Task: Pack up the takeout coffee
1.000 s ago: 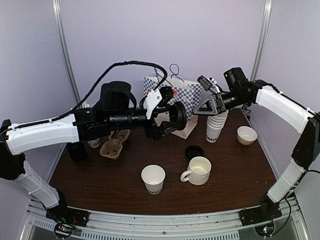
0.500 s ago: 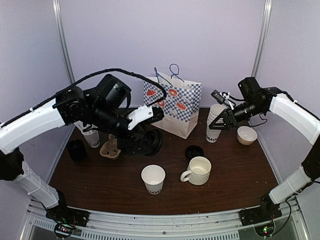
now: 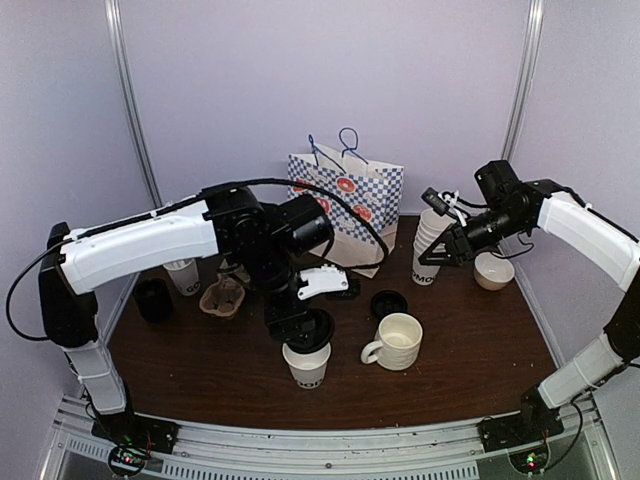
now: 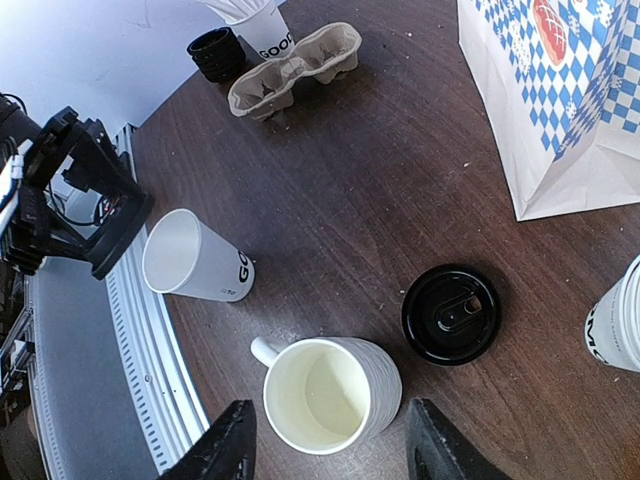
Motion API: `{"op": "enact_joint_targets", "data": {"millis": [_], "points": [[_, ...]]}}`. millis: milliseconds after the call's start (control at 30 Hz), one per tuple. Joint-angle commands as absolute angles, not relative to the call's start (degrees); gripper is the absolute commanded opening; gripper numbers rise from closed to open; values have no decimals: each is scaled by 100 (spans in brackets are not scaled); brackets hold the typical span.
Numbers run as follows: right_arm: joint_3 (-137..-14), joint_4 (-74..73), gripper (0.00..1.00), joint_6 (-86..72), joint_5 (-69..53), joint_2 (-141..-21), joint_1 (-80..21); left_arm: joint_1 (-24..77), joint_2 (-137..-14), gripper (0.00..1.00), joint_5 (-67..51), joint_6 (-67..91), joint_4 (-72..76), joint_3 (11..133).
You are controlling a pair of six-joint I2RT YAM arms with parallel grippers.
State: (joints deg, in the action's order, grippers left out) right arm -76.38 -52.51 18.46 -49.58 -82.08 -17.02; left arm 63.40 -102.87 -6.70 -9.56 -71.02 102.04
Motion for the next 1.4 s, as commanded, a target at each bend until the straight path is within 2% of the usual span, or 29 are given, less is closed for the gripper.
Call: {"op": "enact_joint_targets", "data": {"millis": [0, 1367], "points": [[-7529, -5136, 54, 1854, -4865, -8025, -1740, 6402, -10556, 74, -320, -1098, -7627, 10460], [-7344, -5036, 53, 1919, -4931, -8061, -1749, 6574, -11458, 75, -99, -1186, -7916, 10848]]}}
